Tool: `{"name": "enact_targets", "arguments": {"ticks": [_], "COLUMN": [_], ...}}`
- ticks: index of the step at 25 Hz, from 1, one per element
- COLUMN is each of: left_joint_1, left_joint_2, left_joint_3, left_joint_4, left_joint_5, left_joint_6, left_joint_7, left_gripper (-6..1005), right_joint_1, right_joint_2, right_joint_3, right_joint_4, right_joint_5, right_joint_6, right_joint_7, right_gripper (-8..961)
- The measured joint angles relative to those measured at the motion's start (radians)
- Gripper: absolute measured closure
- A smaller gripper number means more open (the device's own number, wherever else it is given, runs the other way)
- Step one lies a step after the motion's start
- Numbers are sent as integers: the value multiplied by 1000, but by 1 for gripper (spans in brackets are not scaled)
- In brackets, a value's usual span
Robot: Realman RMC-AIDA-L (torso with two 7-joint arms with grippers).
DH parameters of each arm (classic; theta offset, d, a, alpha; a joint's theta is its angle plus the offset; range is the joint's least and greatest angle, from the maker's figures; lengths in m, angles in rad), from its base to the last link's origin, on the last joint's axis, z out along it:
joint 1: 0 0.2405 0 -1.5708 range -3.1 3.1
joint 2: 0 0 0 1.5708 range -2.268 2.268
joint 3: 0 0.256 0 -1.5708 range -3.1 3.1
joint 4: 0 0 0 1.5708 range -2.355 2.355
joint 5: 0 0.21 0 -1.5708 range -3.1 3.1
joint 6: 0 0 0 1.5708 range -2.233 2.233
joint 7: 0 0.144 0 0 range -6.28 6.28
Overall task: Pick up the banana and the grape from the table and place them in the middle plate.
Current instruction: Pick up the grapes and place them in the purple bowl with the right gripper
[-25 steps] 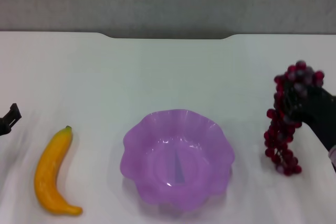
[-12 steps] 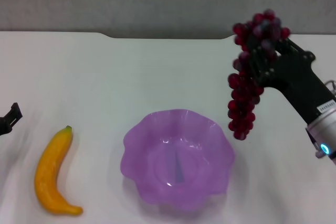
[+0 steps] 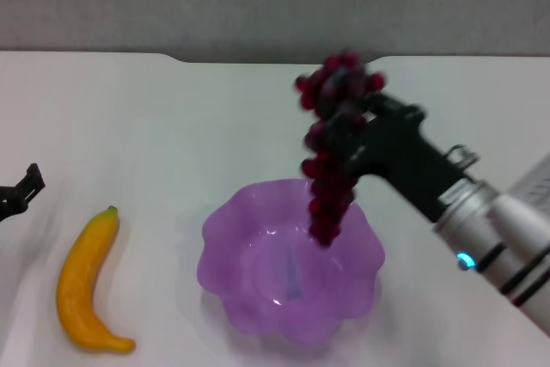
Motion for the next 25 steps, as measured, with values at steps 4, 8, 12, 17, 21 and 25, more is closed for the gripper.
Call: {"name": "enact_targets", "arguments": {"ticks": [4, 8, 12, 17, 21, 25], "left_joint_1": [-7, -12, -12, -10, -12, -12], "left_joint_2": [0, -1, -2, -2, -2, -2], "left_joint_3": [0, 0, 0, 0, 0, 0], "left_joint_4": [0, 0, 0, 0, 0, 0], "left_joint_5": [0, 0, 0, -1, 0, 0], "left_joint_6": [0, 0, 0, -1, -1, -1], "left_joint_7": [0, -2, -4, -5, -5, -5], "left_gripper": [105, 105, 106, 106, 106, 108], "right_joint_1": [109, 153, 152, 151, 151, 150], "right_joint_2": [7, 11, 13, 13, 13, 13], "right_joint_3": [-74, -125, -148, -172, -165, -157], "right_joint_4": [-148, -239, -271, -280, -297, -323], "right_joint_5": [4, 4, 5, 5, 5, 35], "right_joint_6": [0, 3, 22, 27, 23, 18], "right_joint_7": [83, 102, 115, 111, 110, 110], "right_gripper": [632, 634, 635, 637, 610, 511]}}
